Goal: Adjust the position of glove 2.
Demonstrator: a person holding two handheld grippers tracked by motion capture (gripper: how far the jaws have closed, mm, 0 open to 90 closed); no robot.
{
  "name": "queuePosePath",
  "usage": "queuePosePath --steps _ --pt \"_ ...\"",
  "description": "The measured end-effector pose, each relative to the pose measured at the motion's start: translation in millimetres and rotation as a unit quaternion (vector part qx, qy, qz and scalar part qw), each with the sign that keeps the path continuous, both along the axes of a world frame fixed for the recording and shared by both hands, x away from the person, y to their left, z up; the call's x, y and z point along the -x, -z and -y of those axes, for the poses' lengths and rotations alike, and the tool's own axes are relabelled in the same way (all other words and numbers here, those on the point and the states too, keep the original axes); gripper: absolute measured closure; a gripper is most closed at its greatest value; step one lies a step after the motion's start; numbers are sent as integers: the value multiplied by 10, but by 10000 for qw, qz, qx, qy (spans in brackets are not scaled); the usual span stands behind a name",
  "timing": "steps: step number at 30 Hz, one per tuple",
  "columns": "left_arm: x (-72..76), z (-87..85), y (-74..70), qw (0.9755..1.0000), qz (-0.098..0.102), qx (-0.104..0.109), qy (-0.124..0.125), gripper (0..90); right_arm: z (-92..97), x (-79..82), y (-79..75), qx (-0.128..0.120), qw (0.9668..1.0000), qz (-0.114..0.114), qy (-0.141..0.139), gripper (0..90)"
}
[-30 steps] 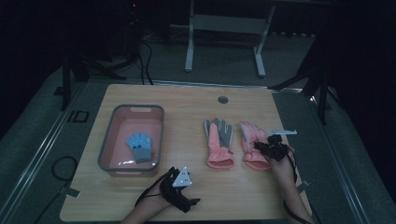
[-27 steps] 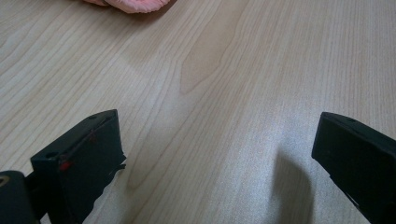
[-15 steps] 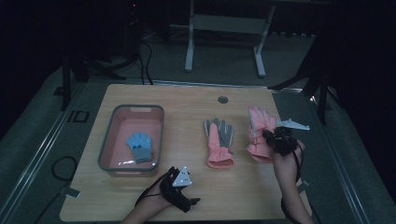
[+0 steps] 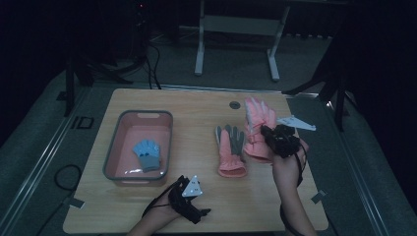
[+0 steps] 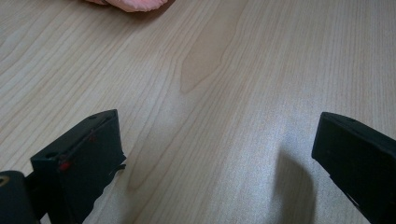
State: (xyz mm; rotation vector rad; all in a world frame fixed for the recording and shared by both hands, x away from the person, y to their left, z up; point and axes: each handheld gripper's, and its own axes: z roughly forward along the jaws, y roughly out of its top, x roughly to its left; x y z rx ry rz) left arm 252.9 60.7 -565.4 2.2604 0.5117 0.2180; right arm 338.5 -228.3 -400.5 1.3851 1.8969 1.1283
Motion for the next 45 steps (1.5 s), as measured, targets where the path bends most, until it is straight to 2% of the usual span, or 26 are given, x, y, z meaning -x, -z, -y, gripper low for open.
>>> queuePosePath --steps 5,10,13,14,20,22,26,30,36,40,43,45 --pt "3 4 2 10000 5 1 15 20 -215 1 78 -23 9999 -125 -97 892" --pt "5 3 1 10000 17 -2 13 20 -391 -26 252 -141 9991 -354 -183 892" --pt "6 2 0 10000 25 2 14 20 -458 -51 336 -107 9988 -436 -195 892" --pt "8 2 0 10000 35 7 11 20 -514 -81 412 6 9987 -488 -170 892" --pt "9 2 0 10000 49 -32 26 20 -554 -174 584 90 9975 -695 -63 891" --pt "4 2 0 10000 20 -34 10 20 -571 -223 702 52 9961 -880 -50 890" --pt "11 3 0 10000 29 -17 3 20 -609 -271 832 107 9946 -1030 -96 887" --pt "14 2 0 10000 37 2 -12 20 -674 -307 922 255 9932 -1107 -268 878" --pt "6 -2 0 10000 51 -3 -38 21 -660 -337 911 352 9925 -1078 -454 826" --pt "-3 -3 -1 10000 47 -23 -31 21 -597 -382 875 380 9917 -1068 -599 718" --pt "-5 -4 0 10000 37 1 -39 21 -534 -410 855 314 9910 -1096 -700 617" --pt "-7 -4 -3 10000 75 9 2 21 -487 -420 839 179 9907 -1107 -772 576"
